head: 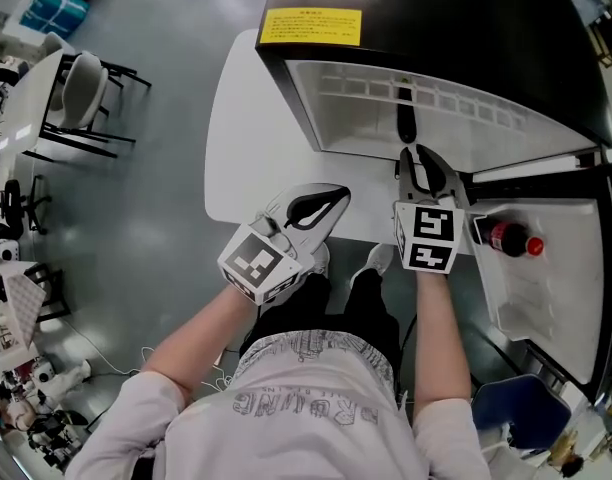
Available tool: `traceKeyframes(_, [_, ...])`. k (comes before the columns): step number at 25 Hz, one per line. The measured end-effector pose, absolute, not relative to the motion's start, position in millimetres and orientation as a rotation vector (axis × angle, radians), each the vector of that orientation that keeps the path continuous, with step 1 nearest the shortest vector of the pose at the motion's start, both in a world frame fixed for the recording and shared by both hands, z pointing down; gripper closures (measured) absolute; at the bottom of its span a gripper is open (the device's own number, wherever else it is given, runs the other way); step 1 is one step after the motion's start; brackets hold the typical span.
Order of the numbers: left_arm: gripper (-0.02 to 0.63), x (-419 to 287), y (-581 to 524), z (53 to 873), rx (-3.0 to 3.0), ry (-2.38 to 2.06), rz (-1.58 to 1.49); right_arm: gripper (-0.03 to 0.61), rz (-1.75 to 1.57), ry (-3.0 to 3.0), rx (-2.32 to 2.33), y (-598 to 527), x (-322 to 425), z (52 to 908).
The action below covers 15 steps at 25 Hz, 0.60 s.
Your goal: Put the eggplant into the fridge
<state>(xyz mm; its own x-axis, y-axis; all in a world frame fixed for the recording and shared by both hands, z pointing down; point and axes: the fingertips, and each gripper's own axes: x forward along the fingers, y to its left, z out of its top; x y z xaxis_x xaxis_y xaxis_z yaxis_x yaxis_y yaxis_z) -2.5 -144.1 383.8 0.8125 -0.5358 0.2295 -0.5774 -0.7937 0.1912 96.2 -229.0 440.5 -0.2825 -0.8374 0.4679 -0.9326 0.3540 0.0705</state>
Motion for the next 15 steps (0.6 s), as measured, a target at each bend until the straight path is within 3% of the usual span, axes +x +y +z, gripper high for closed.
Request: traceKeyframes(15, [0.607,-1,-133,354,2.792,-0.849,0.19,0.566,0.21,-2.216,1.552,-177,105,399])
